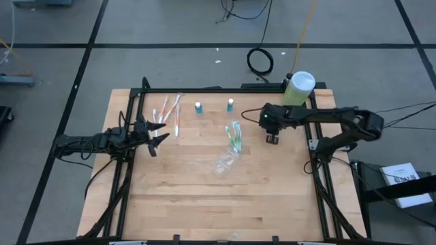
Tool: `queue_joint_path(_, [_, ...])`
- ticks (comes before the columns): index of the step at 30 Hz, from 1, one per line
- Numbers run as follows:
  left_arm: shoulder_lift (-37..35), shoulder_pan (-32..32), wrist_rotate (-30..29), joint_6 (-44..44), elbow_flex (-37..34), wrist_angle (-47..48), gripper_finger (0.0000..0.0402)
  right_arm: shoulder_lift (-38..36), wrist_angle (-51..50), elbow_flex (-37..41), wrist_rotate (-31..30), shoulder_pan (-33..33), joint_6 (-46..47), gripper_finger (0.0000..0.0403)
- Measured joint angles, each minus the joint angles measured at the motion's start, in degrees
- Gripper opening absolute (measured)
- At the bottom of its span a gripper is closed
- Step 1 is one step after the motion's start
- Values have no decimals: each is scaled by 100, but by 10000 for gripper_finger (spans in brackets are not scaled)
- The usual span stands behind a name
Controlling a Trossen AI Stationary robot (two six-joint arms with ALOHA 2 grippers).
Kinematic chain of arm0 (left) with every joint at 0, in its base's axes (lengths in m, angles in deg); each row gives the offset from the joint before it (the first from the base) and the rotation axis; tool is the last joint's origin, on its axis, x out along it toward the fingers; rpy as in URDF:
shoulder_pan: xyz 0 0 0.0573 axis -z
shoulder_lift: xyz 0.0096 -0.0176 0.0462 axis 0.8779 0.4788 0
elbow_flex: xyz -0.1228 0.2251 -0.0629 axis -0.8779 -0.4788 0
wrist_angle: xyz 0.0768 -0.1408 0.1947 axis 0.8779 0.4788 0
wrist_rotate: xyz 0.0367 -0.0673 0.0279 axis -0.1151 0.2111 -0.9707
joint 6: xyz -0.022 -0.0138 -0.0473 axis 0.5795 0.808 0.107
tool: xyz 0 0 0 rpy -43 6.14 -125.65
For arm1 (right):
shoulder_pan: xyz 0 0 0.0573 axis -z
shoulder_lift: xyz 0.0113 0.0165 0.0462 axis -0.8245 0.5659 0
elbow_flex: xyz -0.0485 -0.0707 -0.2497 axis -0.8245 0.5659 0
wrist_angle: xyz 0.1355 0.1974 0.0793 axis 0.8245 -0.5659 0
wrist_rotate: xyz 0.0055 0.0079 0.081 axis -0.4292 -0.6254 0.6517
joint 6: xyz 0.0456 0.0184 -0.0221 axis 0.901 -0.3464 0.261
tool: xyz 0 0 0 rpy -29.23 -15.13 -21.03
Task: Pick & Place toothbrushing station
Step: Put the mouthwash bottle into the transparent organizer
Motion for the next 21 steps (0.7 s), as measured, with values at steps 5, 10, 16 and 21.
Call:
queue_joint_path(5, [-2, 0, 0, 0, 0, -2, 235, -896, 48, -17, 312, -180, 619, 81])
queue_joint_path(10, [-2, 2, 0, 0, 0, 0, 235, -1719, 471, -21, 1008, -458, 1359, 56])
queue_joint_path(16, [-2, 2, 0, 0, 0, 0, 235, -2384, 1207, -26, 1558, -966, 1671, 25])
queue_joint_path(21, [-2, 1, 0, 0, 0, 0, 235, -2684, 1731, -30, 1946, -1350, 1677, 15])
